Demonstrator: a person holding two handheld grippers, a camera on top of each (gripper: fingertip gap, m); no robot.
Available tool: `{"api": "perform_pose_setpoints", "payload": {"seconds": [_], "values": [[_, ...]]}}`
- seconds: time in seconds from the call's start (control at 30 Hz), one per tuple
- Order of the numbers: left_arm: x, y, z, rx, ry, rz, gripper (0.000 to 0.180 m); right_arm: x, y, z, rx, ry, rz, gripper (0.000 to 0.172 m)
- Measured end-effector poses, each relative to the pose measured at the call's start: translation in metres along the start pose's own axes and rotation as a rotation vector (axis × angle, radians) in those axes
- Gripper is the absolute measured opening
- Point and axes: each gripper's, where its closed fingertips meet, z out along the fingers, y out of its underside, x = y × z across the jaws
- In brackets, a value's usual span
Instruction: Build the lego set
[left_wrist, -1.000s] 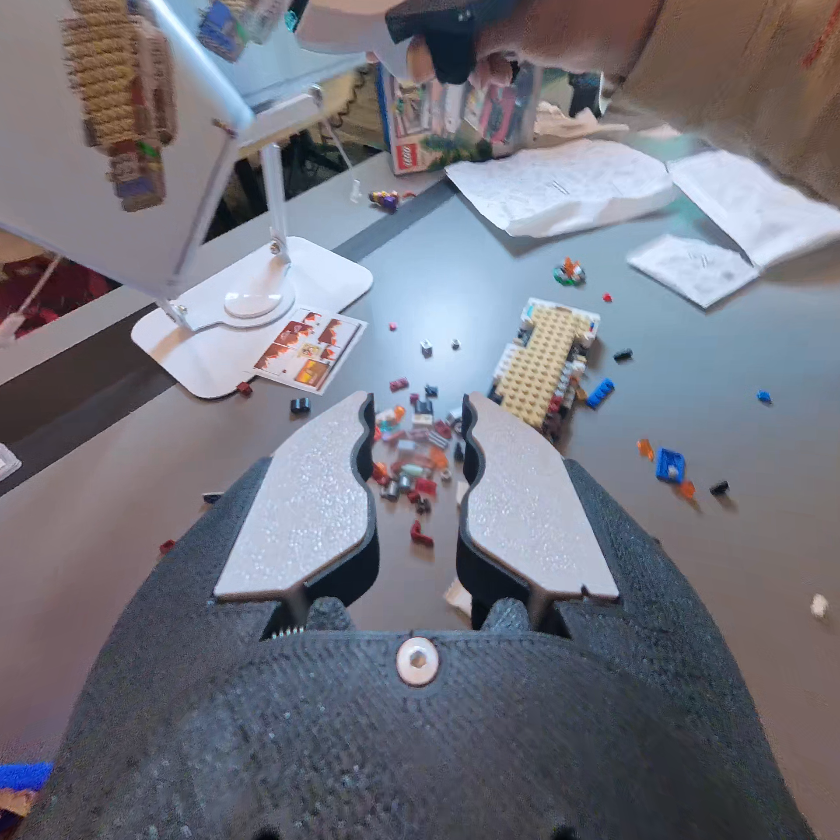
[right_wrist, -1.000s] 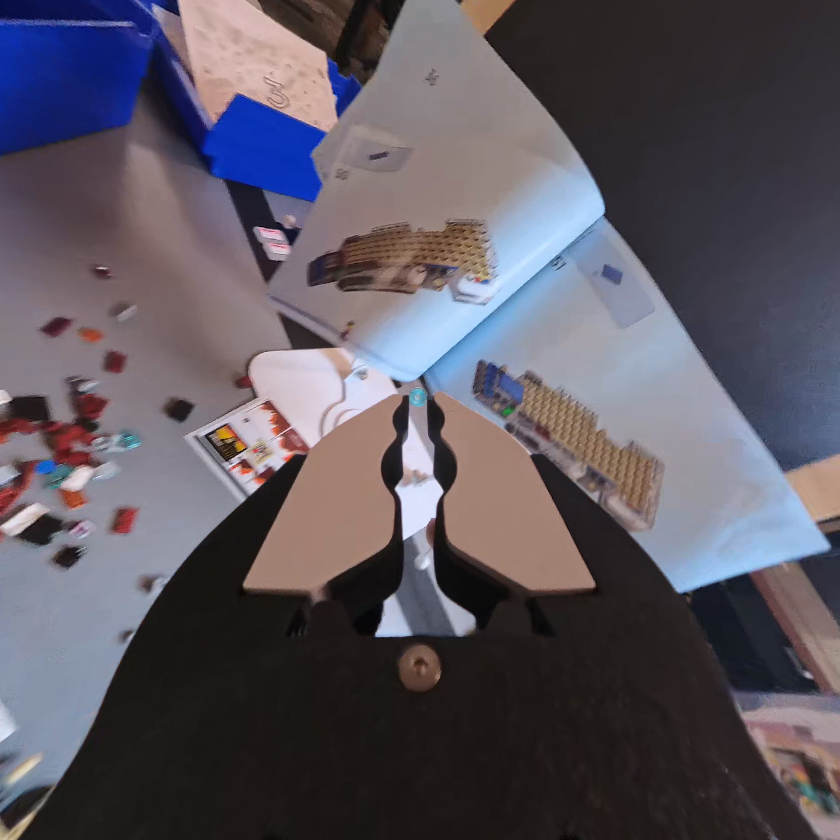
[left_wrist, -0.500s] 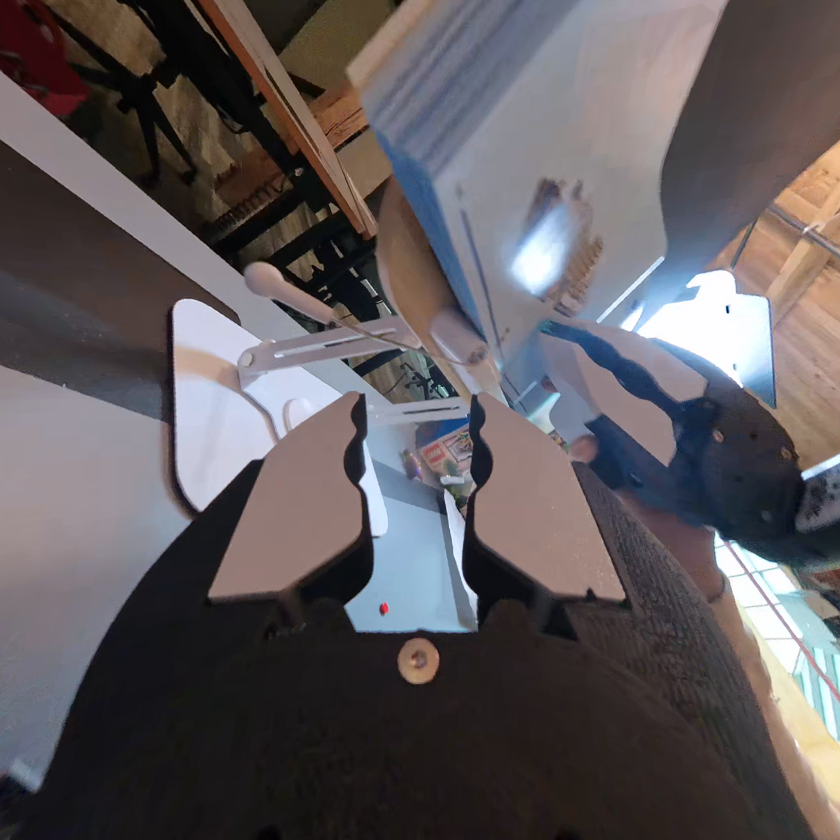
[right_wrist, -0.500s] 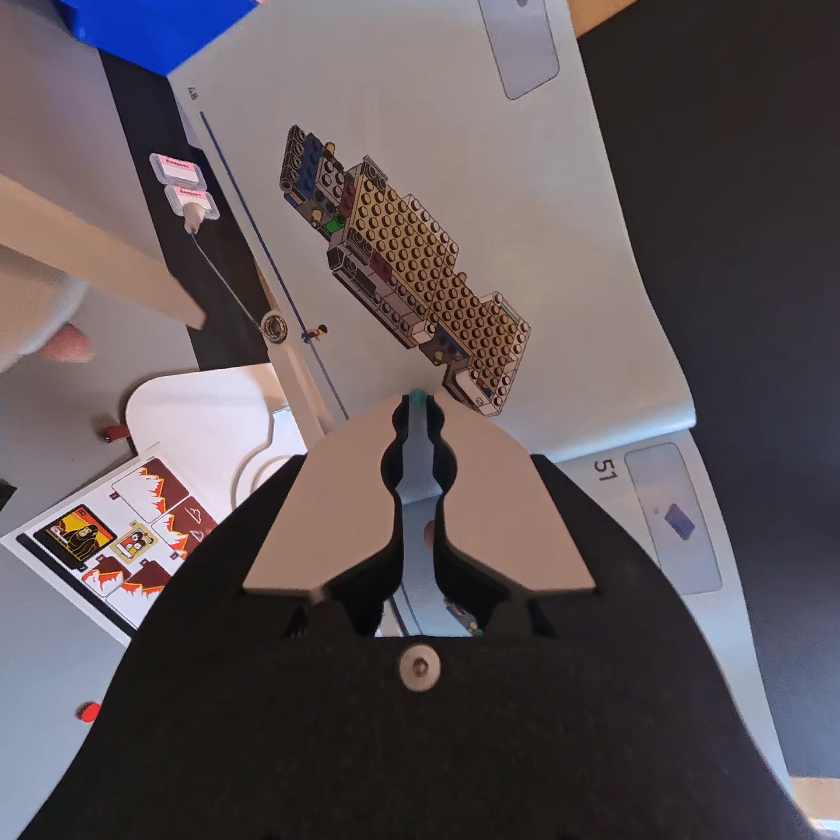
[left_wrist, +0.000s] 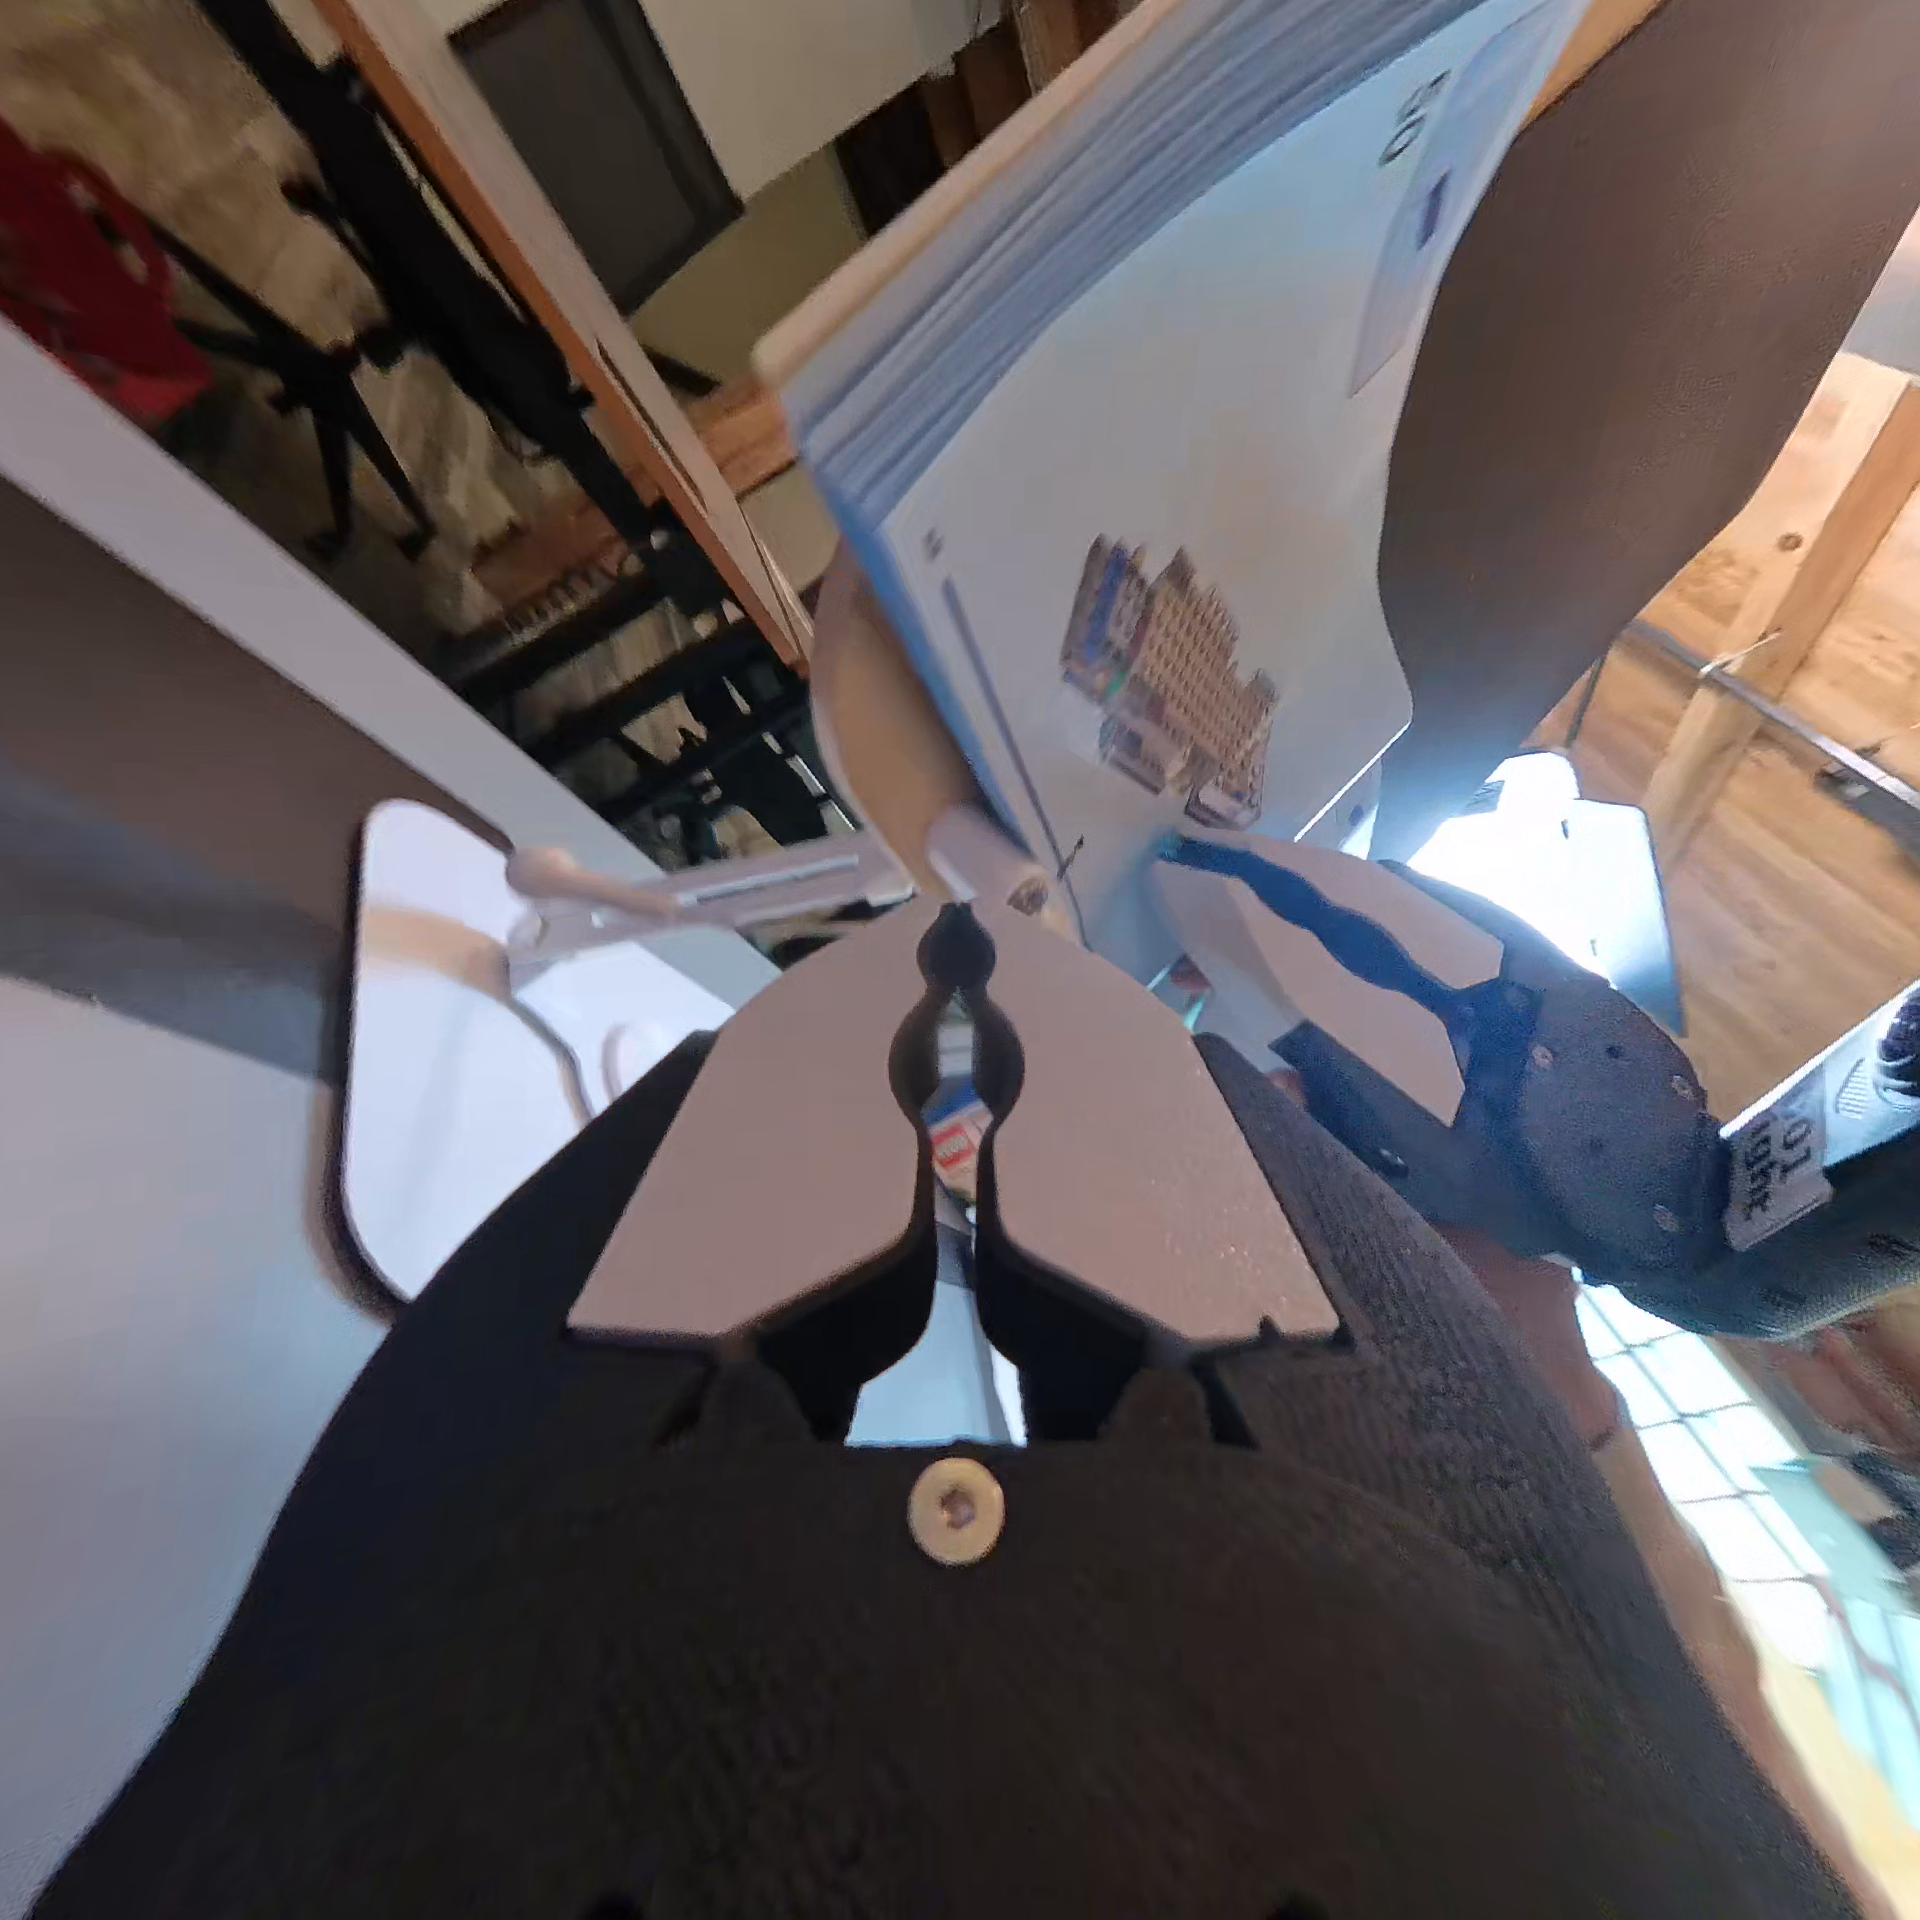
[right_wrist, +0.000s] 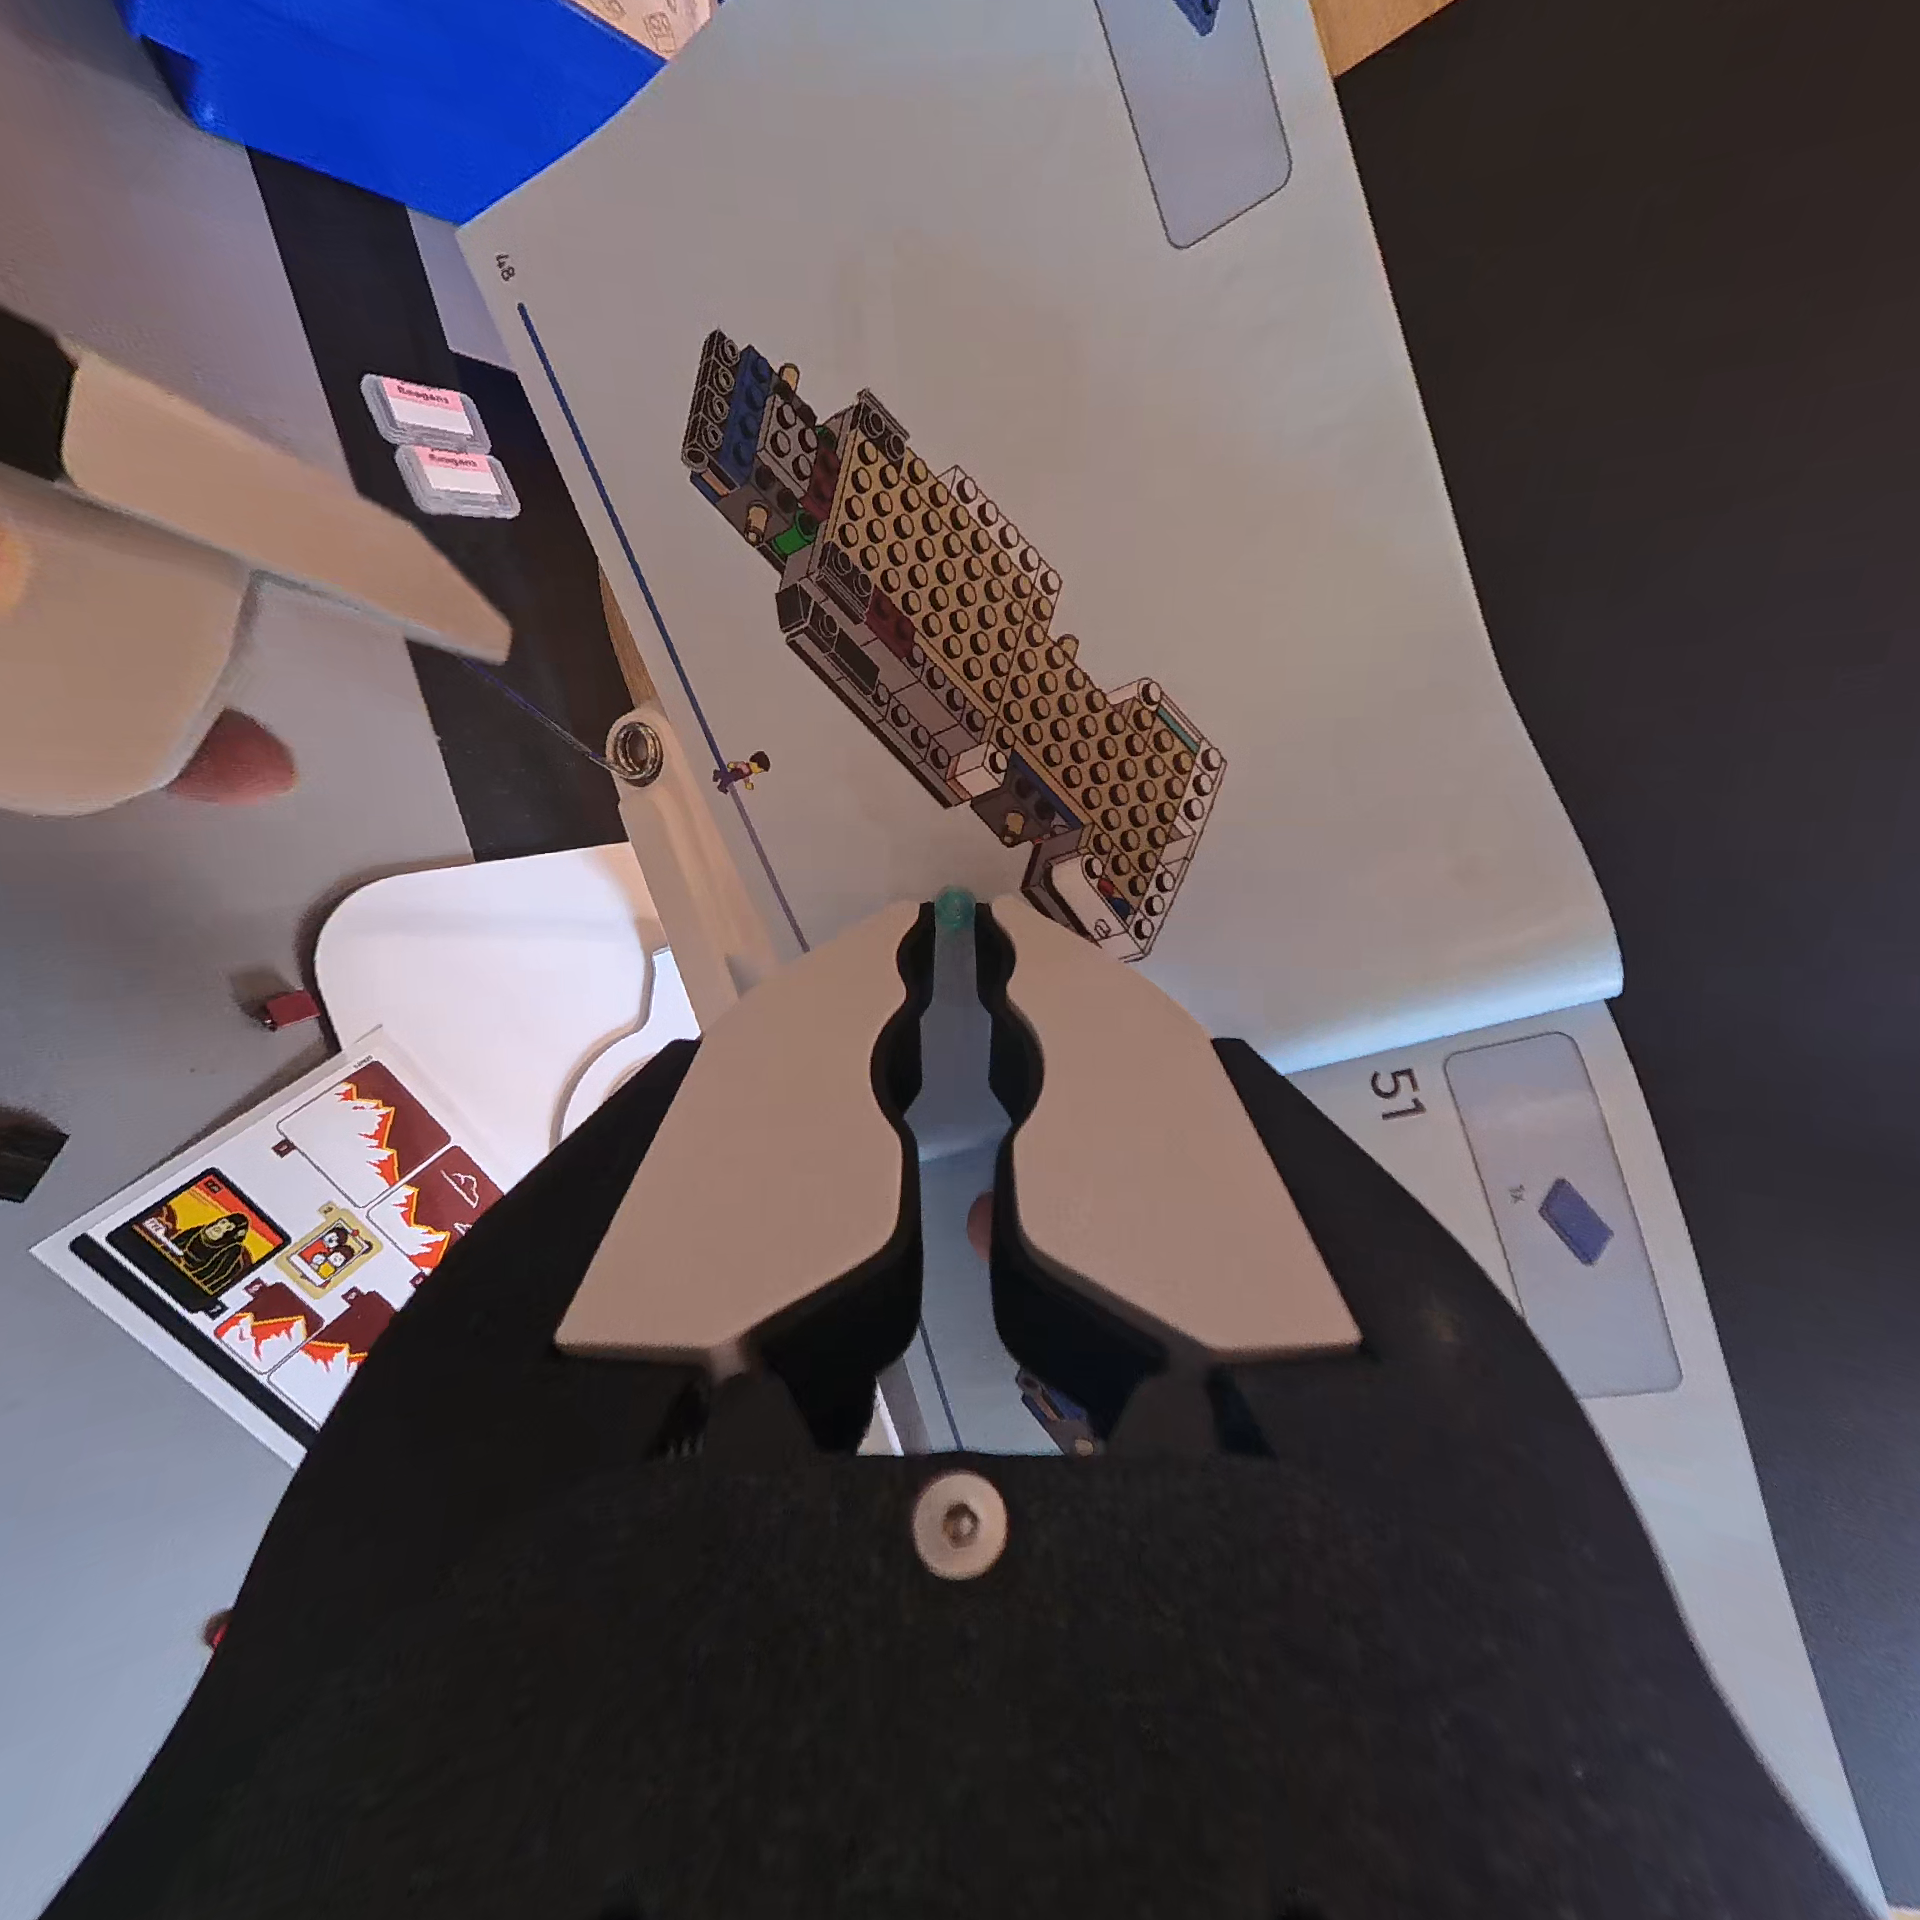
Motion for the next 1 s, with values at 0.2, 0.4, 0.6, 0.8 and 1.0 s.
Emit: {"api": "perform_pose_setpoints", "payload": {"seconds": [0.2, 0.4, 0.6, 0.8, 1.0], "values": [[0.001, 0.018, 0.0, 0.009, 0.053, -0.145, 0.025, 0.0, 0.0, 0.0, -0.003, 0.002, -0.003, 0.007], [-0.014, 0.002, 0.008, 0.106, 0.029, -0.289, 0.041, 0.0, 0.0, 0.0, -0.004, 0.003, -0.003, 0.007], [0.007, -0.022, 0.0, 0.17, 0.024, -0.134, 0.001, 0.0, 0.0, 0.002, -0.031, -0.014, 0.033, 0.007], [0.049, -0.01, 0.013, 0.037, -0.17, 0.631, 0.001, -0.003, -0.003, -0.001, -0.062, -0.025, 0.076, 0.007], [0.058, 0.023, 0.044, -0.257, -0.268, 1.371, 0.001, -0.004, -0.003, -0.003, 0.016, -0.076, 0.134, 0.007]]}}
